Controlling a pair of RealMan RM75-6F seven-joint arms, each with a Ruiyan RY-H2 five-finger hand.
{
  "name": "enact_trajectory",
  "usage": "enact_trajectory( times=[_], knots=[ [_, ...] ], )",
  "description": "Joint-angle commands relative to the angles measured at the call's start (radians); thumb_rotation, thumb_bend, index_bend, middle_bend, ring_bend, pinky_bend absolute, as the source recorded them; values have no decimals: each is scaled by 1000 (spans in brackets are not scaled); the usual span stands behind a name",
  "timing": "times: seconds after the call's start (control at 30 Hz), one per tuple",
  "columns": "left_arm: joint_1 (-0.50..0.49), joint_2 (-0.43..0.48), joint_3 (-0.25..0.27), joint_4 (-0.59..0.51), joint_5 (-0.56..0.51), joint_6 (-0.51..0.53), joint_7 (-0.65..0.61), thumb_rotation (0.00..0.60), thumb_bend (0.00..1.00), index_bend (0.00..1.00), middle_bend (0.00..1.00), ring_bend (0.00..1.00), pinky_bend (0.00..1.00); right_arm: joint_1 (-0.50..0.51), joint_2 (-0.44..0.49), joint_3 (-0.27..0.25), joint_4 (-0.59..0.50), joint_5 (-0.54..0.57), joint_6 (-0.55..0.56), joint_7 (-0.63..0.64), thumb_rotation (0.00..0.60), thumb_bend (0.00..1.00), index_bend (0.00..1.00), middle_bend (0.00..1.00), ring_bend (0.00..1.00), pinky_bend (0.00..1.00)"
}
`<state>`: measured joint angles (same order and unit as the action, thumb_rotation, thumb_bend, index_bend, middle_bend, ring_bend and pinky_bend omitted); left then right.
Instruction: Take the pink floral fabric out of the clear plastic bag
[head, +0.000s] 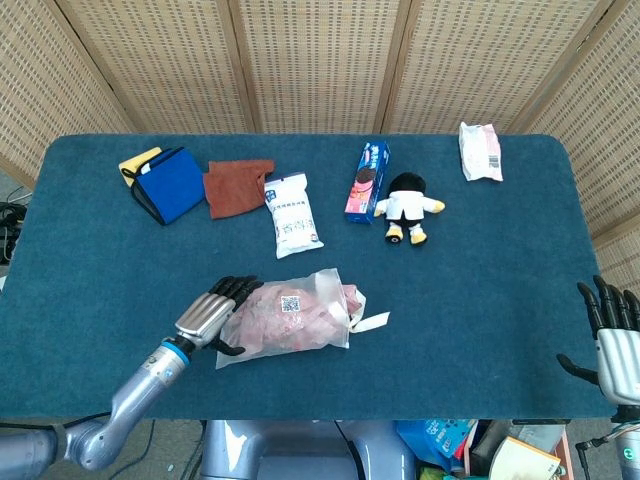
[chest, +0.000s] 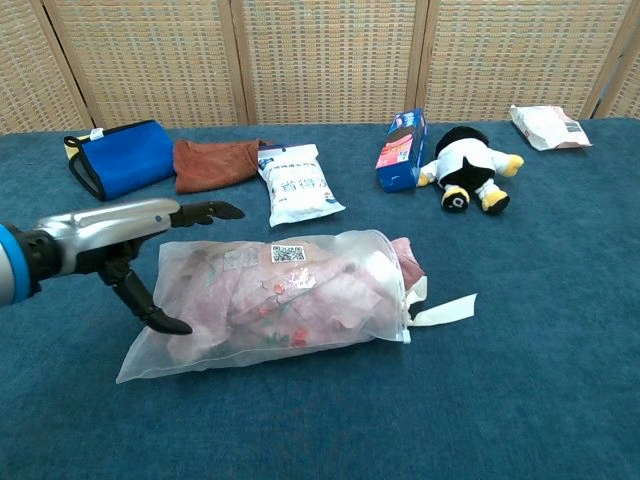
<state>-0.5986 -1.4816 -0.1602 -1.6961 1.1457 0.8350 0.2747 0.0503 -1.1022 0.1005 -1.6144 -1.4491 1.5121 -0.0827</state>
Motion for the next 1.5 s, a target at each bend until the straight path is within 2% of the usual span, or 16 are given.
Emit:
enact_trajectory(
  times=[0.03,0.27,0.33,0.4,0.5,0.57,0.6,0.67,0.77,0.9,1.0,1.13,1.2,1.33,1.4,1.5],
  knots=[
    [-38,-45,-12,33,-59,-30,19,600,163,0,0,0,0,2,0,1,2,3,-4,2,600,0,0,0,0,0],
    [-79,-101,-10,80,-134,-28,59,600,163,0,0,0,0,4,-2,2,6,11,-12,3,600,0,0,0,0,0],
    [-86,-113,-5,88,-165,-18,81,600,162,0,0,0,27,5,-3,2,7,13,-14,3,600,0,0,0,0,0],
    [-93,-125,-1,94,-204,-5,107,600,164,0,4,8,116,6,-3,2,8,15,-16,3,600,0,0,0,0,0],
    [-101,-142,-1,101,-254,21,136,600,168,9,124,146,329,6,-4,2,8,17,-18,2,600,0,0,0,0,0],
    [-102,-160,-3,111,-273,55,152,600,170,117,253,274,442,7,-5,3,9,20,-20,0,600,0,0,0,0,0],
    [-103,-165,-2,112,-281,61,157,600,181,182,291,308,466,7,-5,3,9,21,-21,0,600,0,0,0,0,0],
    [-107,-168,0,113,-300,63,165,600,255,354,386,388,524,8,-6,4,9,23,-23,-3,600,0,0,0,0,0],
    [-111,-170,-1,115,-313,66,158,600,363,466,462,452,576,10,-9,3,8,26,-28,-9,600,0,0,0,0,0],
    [-102,-171,-10,121,-290,64,101,600,411,524,507,482,600,13,-13,0,6,27,-35,-17,600,0,0,0,0,0],
    [-80,-172,-23,131,-205,80,5,600,423,543,522,493,607,16,-9,-5,-4,25,-50,-1,600,0,0,0,0,0],
    [-38,-155,-37,143,-4,111,-229,600,424,550,527,497,607,29,10,-6,-19,14,-76,63,600,0,0,0,0,0],
    [-21,-140,-37,164,139,156,-390,600,424,553,528,501,607,42,37,-7,-32,1,-104,134,600,0,0,0,0,0],
    [-17,-121,-29,208,326,244,-615,600,425,562,529,502,607,71,105,2,-63,-27,-144,269,600,0,0,0,0,0],
    [-22,-126,-18,263,431,320,-738,600,425,570,529,502,607,94,155,13,-79,-37,-176,351,600,0,6,0,0,0],
    [-32,-157,-2,353,519,404,-854,600,425,575,529,502,607,127,213,27,-104,-50,-218,464,600,0,46,0,0,0]
  ],
)
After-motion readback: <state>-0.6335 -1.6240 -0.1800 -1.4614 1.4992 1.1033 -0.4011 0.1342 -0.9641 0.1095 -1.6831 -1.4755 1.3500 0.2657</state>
